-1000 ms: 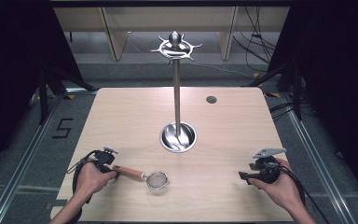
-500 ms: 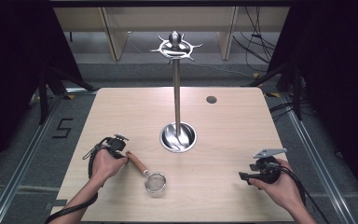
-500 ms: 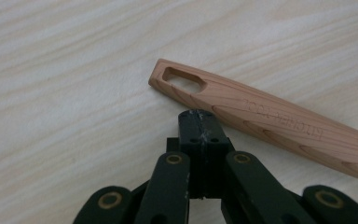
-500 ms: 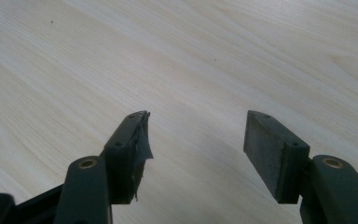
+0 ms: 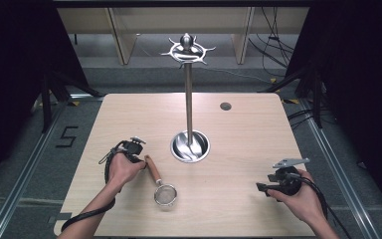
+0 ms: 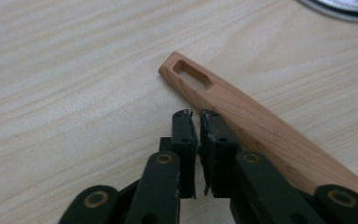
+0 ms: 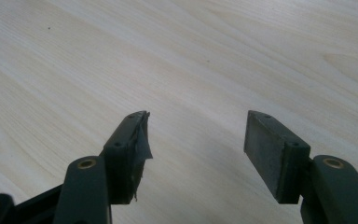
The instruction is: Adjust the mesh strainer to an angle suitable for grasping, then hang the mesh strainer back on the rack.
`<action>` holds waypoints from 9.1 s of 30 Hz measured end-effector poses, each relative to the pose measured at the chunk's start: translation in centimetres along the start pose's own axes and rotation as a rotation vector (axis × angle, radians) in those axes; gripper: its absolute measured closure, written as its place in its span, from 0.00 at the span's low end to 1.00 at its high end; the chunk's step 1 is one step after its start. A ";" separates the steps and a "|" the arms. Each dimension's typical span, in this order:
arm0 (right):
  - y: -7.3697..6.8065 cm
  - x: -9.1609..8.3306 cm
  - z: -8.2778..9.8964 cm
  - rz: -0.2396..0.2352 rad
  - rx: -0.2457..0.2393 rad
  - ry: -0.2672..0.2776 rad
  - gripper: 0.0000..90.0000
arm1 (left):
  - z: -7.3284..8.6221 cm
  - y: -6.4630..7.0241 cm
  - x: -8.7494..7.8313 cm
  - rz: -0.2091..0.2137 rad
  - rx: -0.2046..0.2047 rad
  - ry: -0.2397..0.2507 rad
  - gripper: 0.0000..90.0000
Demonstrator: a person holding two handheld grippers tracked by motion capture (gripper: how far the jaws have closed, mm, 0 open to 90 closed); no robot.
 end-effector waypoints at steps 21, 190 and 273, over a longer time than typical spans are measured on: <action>0.8 -0.2 0.1 0.013 -0.022 0.003 0.45 | 2.1 3.5 -2.7 0.099 -0.122 0.003 0.43; 0.6 -0.4 0.2 -0.015 0.030 0.008 0.45 | -0.8 7.0 -9.4 0.152 0.079 0.490 0.76; 0.9 -0.8 -0.4 0.000 0.008 0.068 0.45 | -2.0 9.0 -18.0 0.133 0.095 0.794 0.76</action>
Point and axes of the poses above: each handheld gripper's, and its own axes: x roughly forward along the jaws, z roughly out of its underside, y roughly to its right, the point moved 9 cm from there along x, roughly forward along the jaws, and after that the axes turned 14 degrees about -y, right-handed, at the moved point
